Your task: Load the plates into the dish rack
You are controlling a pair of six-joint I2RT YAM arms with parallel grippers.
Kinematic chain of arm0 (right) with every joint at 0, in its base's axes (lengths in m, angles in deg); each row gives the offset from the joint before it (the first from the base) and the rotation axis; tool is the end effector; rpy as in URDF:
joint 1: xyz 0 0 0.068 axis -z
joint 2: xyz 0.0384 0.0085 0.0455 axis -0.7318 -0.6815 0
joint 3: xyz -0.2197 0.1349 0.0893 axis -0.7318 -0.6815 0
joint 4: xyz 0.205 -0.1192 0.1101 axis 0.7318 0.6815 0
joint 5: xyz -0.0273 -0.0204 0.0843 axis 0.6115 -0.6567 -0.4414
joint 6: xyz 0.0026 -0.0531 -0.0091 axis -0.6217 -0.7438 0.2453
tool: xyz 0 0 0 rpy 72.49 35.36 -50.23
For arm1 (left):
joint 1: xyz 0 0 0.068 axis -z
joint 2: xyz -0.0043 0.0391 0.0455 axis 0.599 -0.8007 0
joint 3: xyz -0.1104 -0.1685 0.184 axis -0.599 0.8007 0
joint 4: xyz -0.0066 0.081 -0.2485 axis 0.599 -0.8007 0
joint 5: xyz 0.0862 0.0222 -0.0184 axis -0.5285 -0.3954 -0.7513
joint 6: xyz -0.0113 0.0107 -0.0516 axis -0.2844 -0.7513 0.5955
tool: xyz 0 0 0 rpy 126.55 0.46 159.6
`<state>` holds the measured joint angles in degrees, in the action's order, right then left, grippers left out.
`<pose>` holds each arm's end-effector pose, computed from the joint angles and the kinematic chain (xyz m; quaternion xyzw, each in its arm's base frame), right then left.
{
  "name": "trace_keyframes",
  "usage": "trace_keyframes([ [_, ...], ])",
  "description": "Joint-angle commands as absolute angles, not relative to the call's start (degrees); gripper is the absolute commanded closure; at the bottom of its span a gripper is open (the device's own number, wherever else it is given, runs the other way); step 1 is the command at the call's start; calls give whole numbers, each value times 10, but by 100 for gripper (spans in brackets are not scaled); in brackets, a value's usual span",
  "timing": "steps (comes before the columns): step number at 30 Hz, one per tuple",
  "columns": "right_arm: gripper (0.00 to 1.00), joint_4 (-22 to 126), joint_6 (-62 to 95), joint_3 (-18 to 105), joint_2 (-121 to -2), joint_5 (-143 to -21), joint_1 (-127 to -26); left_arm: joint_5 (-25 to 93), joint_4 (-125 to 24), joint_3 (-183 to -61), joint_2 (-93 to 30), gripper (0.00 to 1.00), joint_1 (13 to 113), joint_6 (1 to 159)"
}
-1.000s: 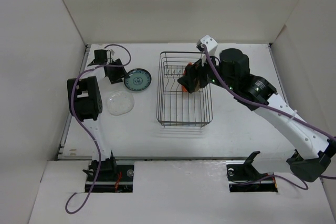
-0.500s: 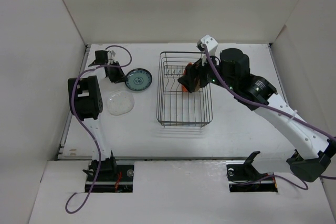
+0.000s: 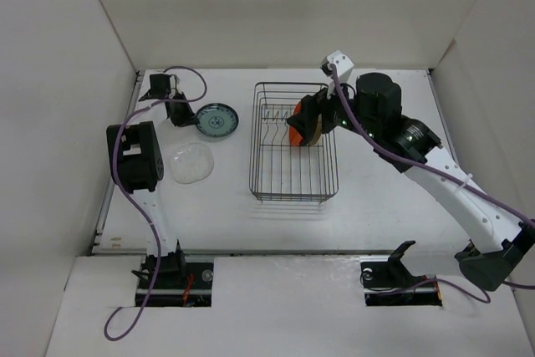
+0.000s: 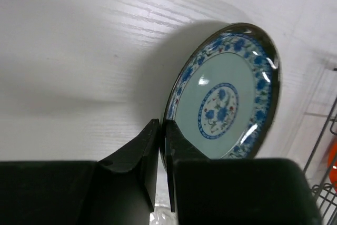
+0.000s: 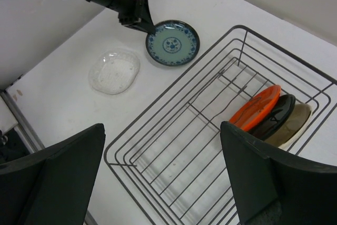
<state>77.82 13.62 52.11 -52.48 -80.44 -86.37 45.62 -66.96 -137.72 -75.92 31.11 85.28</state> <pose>0.2088 0.1761 0.4464 -0.2712 0.7416 0.2666 0.5526 0.4647 0.0341 0.1847 -0.1133 0.9097 -0.1958 0.3482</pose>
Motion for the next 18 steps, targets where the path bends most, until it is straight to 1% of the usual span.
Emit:
trace_keyframes([
  [1,6,698,168,503,-520,-866,-827,418,-676,-1388,-649,100,319,859],
  [4,6,635,190,491,-514,-932,-808,430,-676,-1381,-574,100,346,859],
  [6,6,596,196,491,-523,-943,-796,424,-683,-1381,-539,100,381,864],
  [10,6,591,196,549,-597,-930,-773,418,-683,-1360,-454,100,425,864],
  [15,6,556,217,608,-680,-1025,-716,421,-671,-1339,-365,100,470,870],
  [18,6,536,217,639,-722,-1044,-699,446,-660,-1330,-330,100,477,870],
])
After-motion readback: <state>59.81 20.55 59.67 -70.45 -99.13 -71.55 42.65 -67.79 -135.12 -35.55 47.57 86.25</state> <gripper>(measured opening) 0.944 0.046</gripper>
